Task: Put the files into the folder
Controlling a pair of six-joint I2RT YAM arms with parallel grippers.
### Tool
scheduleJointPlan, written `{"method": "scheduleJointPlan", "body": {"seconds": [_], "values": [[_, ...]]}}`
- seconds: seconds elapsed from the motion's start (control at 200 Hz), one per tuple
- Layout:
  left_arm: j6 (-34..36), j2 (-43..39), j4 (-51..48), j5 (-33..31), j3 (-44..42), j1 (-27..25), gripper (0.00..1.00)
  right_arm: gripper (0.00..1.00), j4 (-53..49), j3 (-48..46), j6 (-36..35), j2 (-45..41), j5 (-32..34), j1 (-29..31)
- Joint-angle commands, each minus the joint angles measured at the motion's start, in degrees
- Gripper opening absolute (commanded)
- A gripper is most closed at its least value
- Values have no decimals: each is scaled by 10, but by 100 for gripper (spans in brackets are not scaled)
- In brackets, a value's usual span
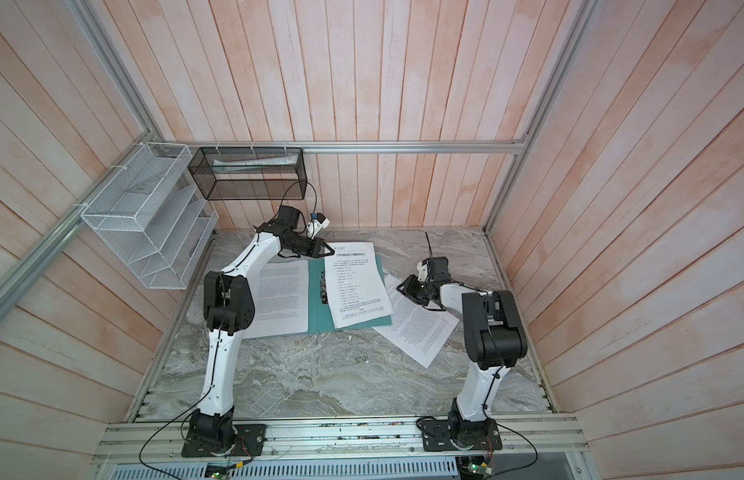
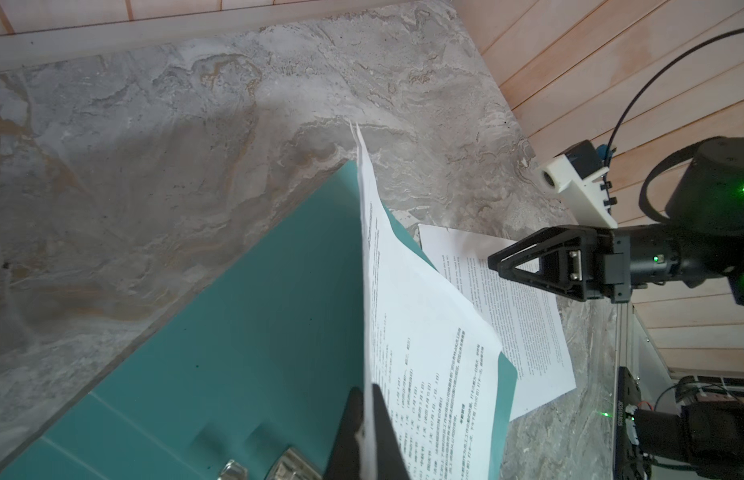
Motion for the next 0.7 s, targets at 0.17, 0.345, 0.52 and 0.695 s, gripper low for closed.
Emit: {"method": "scheduleJointPlan", "body": {"seconds": [0.17, 0.345, 0.52, 0.695], "values": [[27, 31, -27, 47, 26, 4, 0, 37, 7, 20, -10, 19, 13, 12], [36, 65, -51, 43, 73, -3, 0, 37, 3, 24, -10, 24, 21, 22], [47, 85, -60, 40, 90, -3, 0, 37, -5, 34, -13, 39, 28, 36], [53, 102, -64, 39, 99, -1, 0, 37, -6, 39, -10, 47, 34, 53]]}}
